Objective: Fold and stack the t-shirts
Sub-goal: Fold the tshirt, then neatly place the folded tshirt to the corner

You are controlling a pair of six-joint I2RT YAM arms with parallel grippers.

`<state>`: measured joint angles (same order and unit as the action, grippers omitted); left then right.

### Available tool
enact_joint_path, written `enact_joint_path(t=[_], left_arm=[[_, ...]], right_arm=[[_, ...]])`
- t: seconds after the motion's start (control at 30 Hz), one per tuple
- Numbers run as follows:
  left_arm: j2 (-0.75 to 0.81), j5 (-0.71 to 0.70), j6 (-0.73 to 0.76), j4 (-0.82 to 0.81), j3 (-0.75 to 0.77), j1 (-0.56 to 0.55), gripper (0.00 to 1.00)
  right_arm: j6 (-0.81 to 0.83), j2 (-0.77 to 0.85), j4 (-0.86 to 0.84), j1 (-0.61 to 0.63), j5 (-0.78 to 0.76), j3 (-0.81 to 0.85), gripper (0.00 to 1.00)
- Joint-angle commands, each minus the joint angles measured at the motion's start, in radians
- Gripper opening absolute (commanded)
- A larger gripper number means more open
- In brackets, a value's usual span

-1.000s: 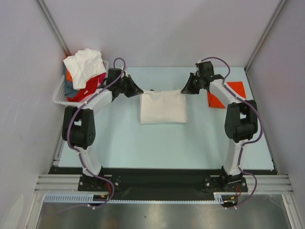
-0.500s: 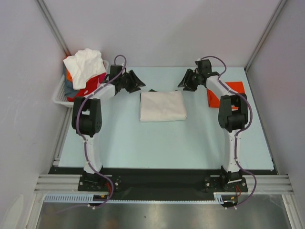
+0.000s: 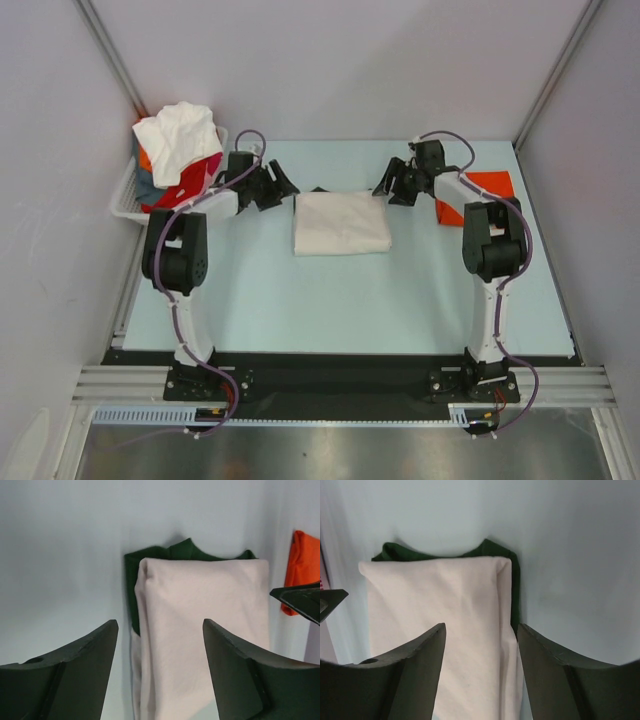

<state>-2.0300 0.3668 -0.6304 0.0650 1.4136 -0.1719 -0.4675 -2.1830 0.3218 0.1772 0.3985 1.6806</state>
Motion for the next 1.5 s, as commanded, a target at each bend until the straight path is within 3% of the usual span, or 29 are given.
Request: enact_joint_path(t=[0.0, 0.03, 0.07, 0.17, 0.33, 0.4, 0.43, 0.6, 0.9, 0.97, 1.07, 1.47], left_arm=[[0.115, -0.055, 0.06, -0.094, -0.082, -0.015, 0.75], [0.131, -0.065, 0.058, -0.115, -0.106, -0.015, 0.76], [0.143, -0.066, 0.055, -0.164, -0.155, -0.017, 0.91], [0.183, -0.075, 0.054, -0.211, -0.206, -0.02, 0.98], [0.201, -0.078, 0.072, -0.206, -0.217, -0.026, 0.99], [0.217, -0.088, 0.08, -0.206, -0.231, -0.031, 1.0], [0.234, -0.094, 0.083, -0.206, -0.241, -0.034, 1.0], [0.27, -0.118, 0.089, -0.203, -0.263, -0.046, 1.0], [0.338, -0.155, 0.127, -0.197, -0.286, -0.077, 1.0], [0.33, -0.164, 0.13, -0.186, -0.28, -0.081, 1.0], [0.311, -0.189, 0.129, -0.176, -0.274, -0.081, 1.0], [0.159, -0.207, 0.166, -0.085, -0.142, -0.081, 0.98]], right_arm=[[0.021, 0.118, -0.087, -0.001, 0.0, -0.087, 0.66], [0.02, 0.152, -0.12, -0.001, -0.003, -0.11, 0.67], [0.017, 0.169, -0.136, -0.001, -0.001, -0.137, 0.68], [0.024, 0.224, -0.173, -0.001, -0.012, -0.222, 0.69], [0.041, 0.298, -0.205, -0.001, -0.024, -0.341, 0.74], [0.043, 0.331, -0.222, -0.001, -0.029, -0.369, 0.82], [0.04, 0.341, -0.23, -0.001, -0.029, -0.389, 0.92], [0.023, 0.367, -0.254, 0.001, -0.027, -0.406, 1.0], [0.032, 0.424, -0.346, 0.001, -0.035, -0.499, 1.0], [0.03, 0.413, -0.337, -0.002, -0.033, -0.484, 0.95], [0.021, 0.376, -0.332, -0.013, -0.015, -0.464, 0.88], [-0.007, 0.155, -0.332, -0.013, -0.001, -0.297, 0.8]])
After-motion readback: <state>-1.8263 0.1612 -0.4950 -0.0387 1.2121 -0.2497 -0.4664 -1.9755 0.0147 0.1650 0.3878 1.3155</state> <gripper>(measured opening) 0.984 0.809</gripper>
